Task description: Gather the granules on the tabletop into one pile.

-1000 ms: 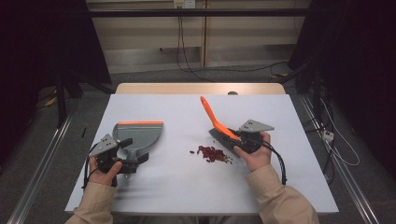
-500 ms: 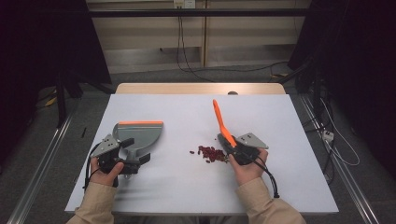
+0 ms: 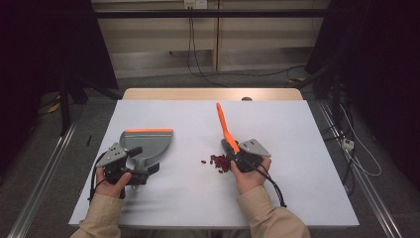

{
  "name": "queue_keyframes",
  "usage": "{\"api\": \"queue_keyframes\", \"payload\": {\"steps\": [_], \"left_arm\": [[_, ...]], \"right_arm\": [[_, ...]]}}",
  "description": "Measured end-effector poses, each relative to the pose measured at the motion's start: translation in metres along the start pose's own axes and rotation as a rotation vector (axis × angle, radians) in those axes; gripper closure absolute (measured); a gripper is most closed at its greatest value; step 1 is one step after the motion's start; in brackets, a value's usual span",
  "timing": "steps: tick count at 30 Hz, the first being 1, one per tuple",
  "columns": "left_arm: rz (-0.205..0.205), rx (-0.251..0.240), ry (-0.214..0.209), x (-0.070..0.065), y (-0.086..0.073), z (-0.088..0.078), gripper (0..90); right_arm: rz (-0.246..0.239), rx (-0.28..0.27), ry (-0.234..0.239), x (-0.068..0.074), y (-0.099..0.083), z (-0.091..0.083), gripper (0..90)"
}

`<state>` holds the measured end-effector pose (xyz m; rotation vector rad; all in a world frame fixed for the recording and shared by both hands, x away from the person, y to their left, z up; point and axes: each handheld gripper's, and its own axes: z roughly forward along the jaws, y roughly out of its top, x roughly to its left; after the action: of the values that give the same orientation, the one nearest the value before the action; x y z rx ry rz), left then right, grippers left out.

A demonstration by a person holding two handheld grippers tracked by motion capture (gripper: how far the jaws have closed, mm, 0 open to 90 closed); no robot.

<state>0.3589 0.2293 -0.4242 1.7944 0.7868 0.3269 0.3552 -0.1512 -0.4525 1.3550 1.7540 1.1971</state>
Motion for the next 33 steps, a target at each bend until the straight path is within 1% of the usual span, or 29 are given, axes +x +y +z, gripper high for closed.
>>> {"api": "queue_keyframes", "payload": {"steps": [4,7,9,10,12,14,15,16,17,19,20,22,23,24,26,29,31,33], "left_arm": [[0.003,-0.001,-0.002,0.0,0.0,-0.001,4.4],[-0.004,-0.006,0.0,0.0,0.0,-0.001,4.4],[-0.004,-0.004,0.001,0.0,0.0,-0.001,4.4],[-0.004,-0.005,0.001,0.0,0.0,-0.001,4.4],[-0.003,-0.005,0.0,-0.001,0.0,-0.002,4.4],[-0.002,-0.005,-0.001,-0.001,0.0,-0.001,4.4],[0.0,-0.004,-0.001,-0.001,0.0,-0.001,4.4],[-0.001,-0.003,-0.001,-0.001,0.0,-0.001,4.4],[0.0,-0.003,-0.001,-0.001,0.0,-0.001,4.4],[0.002,0.0,-0.001,-0.001,0.0,0.0,4.4],[0.003,0.0,-0.001,-0.001,0.0,0.0,4.4],[0.004,0.001,-0.001,-0.001,0.0,0.0,4.4],[0.004,0.001,-0.001,-0.001,0.0,0.0,4.4],[0.004,0.001,-0.001,-0.001,0.0,0.0,4.4],[0.006,0.002,-0.001,-0.001,0.0,0.0,4.4],[0.004,0.003,-0.002,-0.001,0.0,0.0,4.4],[0.004,0.003,-0.003,-0.001,0.0,0.0,4.4],[0.005,0.002,-0.002,-0.001,0.0,0.0,4.4]], "right_arm": [[0.022,-0.008,0.006,-0.003,0.002,0.001,71.2],[0.032,-0.016,0.012,-0.007,0.005,-0.003,71.1],[0.039,-0.015,0.004,-0.011,0.007,-0.006,71.1],[0.033,-0.017,0.003,-0.013,0.008,-0.007,71.1],[0.012,-0.007,-0.019,-0.018,0.007,-0.009,71.1],[0.001,0.003,-0.034,-0.021,0.004,-0.009,71.1],[-0.004,0.015,-0.041,-0.022,0.002,-0.008,71.1],[-0.006,0.013,-0.035,-0.022,0.0,-0.007,71.1],[-0.019,0.01,-0.037,-0.019,0.0,-0.007,71.2],[-0.025,0.013,-0.018,-0.014,0.0,-0.006,71.1],[-0.044,0.015,-0.018,-0.011,0.0,-0.005,71.1],[-0.056,0.016,-0.001,-0.005,-0.001,-0.004,71.0],[-0.067,0.015,-0.003,-0.003,-0.001,-0.004,71.1],[-0.068,0.016,0.005,-0.002,-0.001,-0.004,71.0],[-0.057,0.014,0.016,-0.002,0.0,-0.004,71.1],[-0.034,0.011,0.046,-0.002,0.001,-0.005,71.1],[-0.033,0.002,0.067,0.0,0.003,-0.005,71.1],[-0.028,-0.005,0.073,-0.001,0.006,-0.006,71.1]]}}
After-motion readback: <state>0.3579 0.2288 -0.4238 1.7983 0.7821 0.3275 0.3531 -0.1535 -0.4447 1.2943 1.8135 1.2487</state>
